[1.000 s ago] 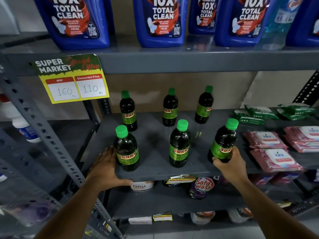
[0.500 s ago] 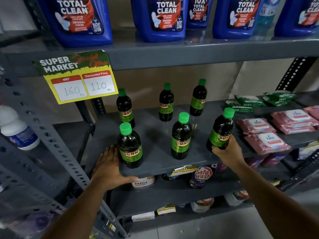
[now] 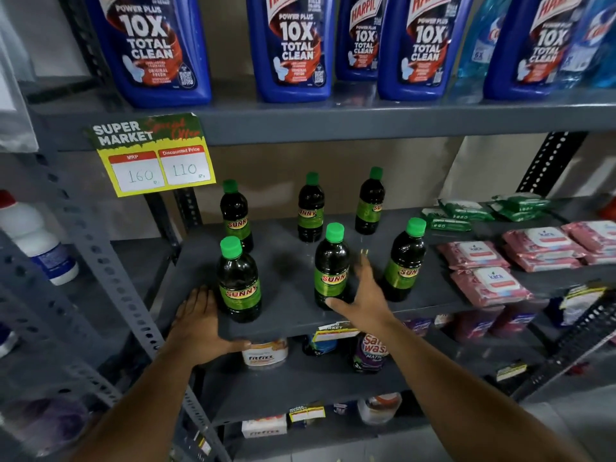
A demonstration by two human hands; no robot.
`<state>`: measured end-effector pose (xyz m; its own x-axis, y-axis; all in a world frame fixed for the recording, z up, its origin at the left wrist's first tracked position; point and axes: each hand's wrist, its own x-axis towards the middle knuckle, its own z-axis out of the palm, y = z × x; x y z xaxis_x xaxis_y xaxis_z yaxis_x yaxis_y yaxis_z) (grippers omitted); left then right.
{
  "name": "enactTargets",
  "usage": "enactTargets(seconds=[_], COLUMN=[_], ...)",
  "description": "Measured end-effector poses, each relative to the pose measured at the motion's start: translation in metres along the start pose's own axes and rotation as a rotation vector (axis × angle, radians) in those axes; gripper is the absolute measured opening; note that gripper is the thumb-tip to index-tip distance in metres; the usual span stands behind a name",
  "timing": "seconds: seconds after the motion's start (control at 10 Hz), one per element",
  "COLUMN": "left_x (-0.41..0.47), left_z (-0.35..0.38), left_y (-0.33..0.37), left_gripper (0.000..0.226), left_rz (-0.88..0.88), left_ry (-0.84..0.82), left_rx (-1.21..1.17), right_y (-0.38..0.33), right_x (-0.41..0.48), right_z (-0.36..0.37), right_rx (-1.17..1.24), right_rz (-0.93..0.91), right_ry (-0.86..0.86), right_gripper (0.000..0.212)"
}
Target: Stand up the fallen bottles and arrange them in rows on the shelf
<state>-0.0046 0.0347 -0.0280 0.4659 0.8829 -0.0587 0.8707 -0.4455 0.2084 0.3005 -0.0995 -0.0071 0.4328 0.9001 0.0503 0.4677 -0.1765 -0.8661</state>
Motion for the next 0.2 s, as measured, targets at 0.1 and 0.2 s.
enactTargets(seconds=[0.1, 0.2], left_x=[-0.01, -0.0163], left_z=[-0.0032, -0.0096], left_y=[0.0051, 0.0151], left_gripper=[0.152, 0.15], left_rz=[-0.028, -0.066], left_ry=[0.024, 0.09], left_rx=[0.021, 0.07], right_y=[-0.0033, -0.0051], right_x=[0.0075, 0.005], right_z=[0.002, 0.0026], right_rx=[-0.119, -0.072], right_rz=[-0.016, -0.06], right_ry=[-0.05, -0.044], right_gripper=[0.089, 0.082])
